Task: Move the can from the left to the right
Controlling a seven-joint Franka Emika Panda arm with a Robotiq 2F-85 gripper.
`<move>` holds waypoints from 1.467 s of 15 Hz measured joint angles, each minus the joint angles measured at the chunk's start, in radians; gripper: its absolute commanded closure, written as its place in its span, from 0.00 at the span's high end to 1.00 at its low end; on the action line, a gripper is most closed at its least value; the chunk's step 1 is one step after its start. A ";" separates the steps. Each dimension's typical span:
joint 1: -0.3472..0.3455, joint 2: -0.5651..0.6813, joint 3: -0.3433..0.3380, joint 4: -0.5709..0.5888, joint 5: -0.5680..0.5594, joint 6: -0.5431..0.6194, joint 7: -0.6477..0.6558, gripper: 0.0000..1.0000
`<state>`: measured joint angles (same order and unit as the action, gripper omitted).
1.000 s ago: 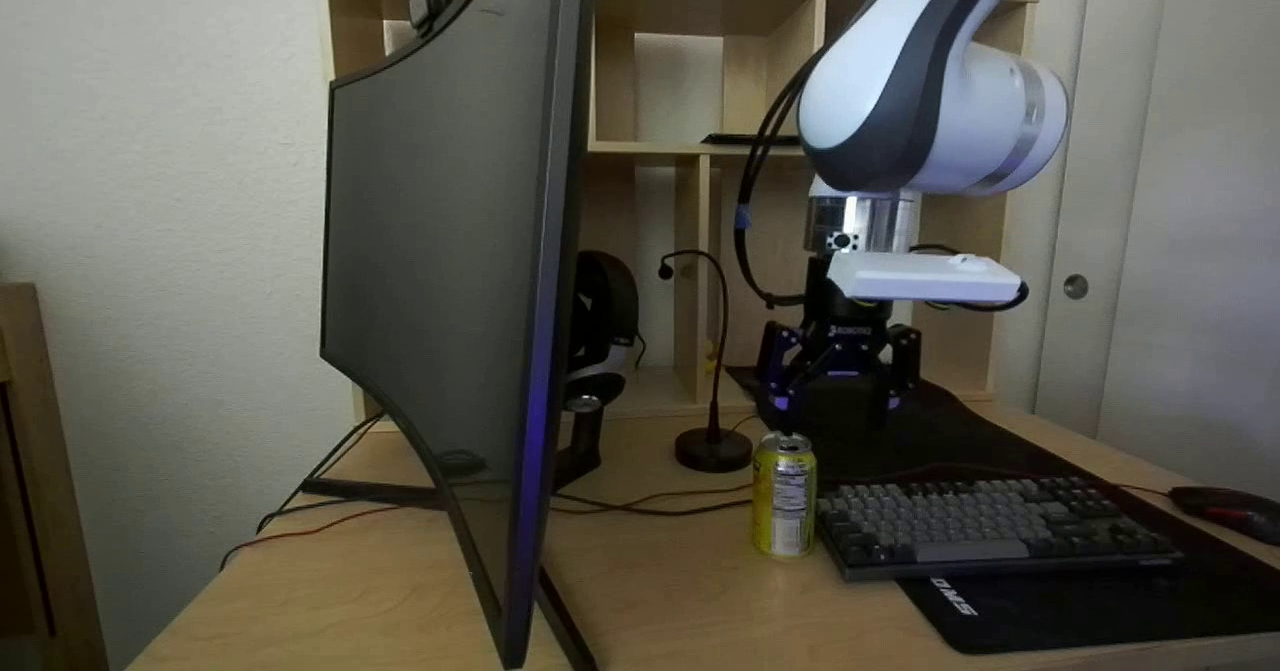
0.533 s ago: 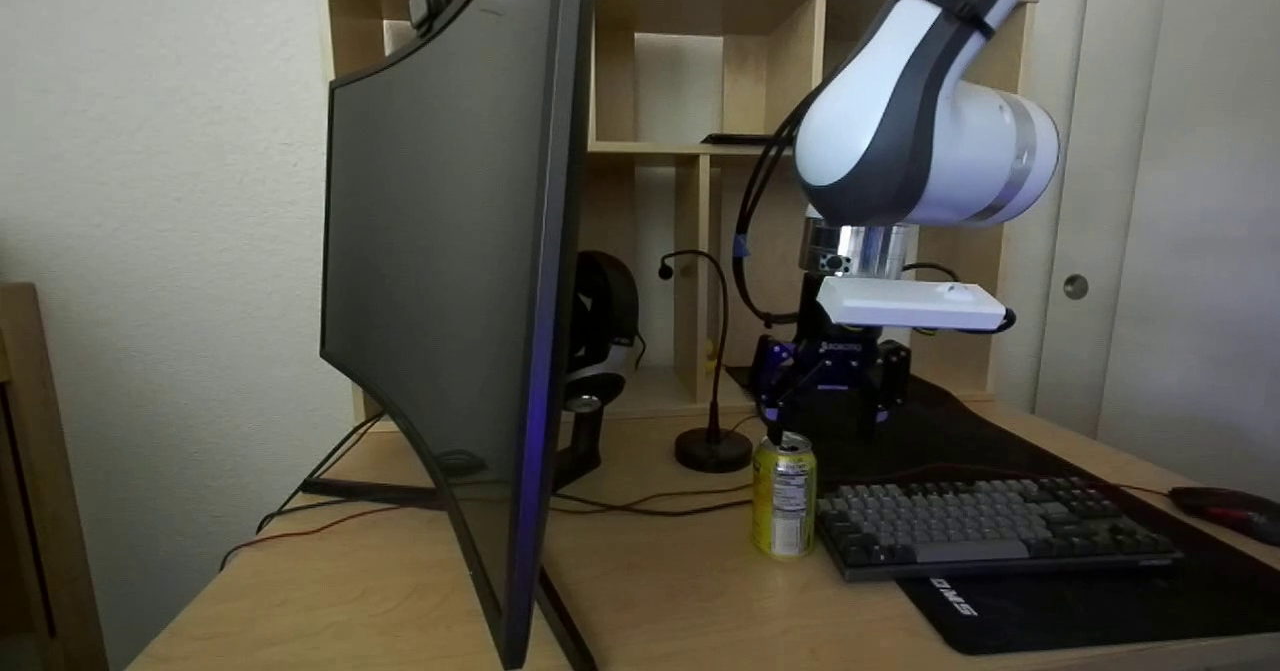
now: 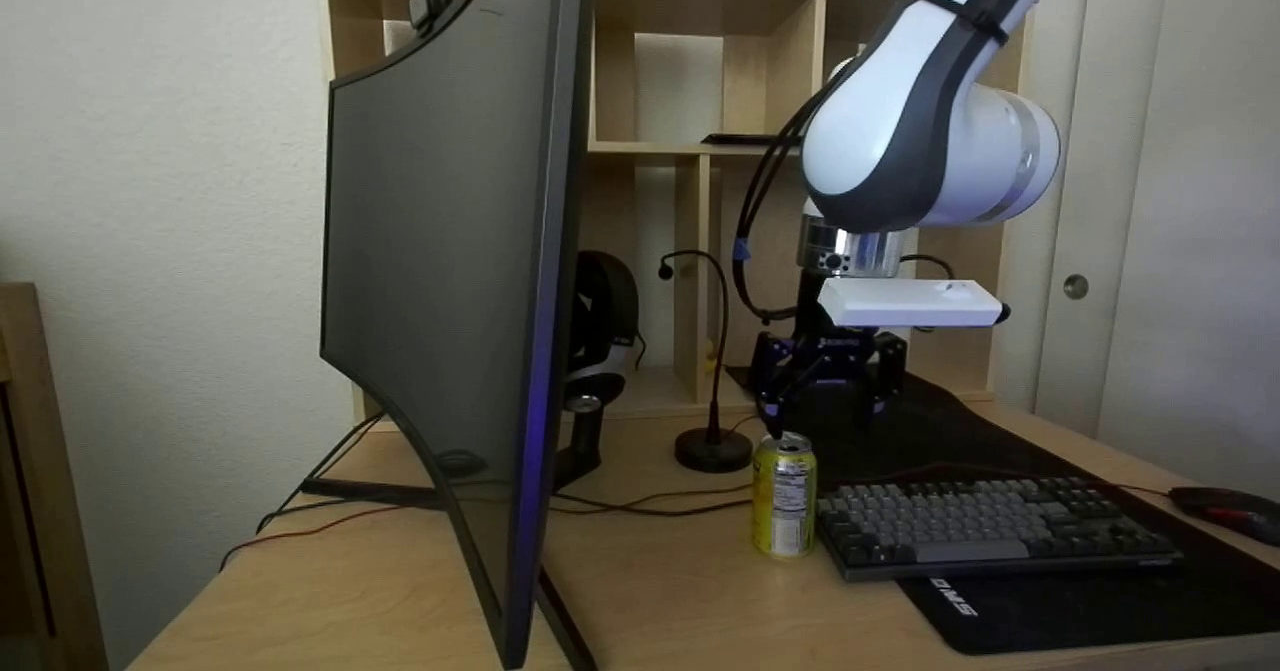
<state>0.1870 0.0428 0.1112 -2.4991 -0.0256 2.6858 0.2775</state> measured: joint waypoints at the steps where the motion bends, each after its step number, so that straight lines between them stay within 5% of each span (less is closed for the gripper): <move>1: 0.000 0.000 0.000 0.000 -0.006 0.000 0.009 1.00; 9: 0.000 0.000 0.010 0.002 0.032 -0.002 -0.078 1.00; 22: 0.006 0.006 0.015 0.071 -0.023 -0.015 -0.018 1.00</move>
<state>0.1929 0.0485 0.1257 -2.4285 -0.0490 2.6705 0.2598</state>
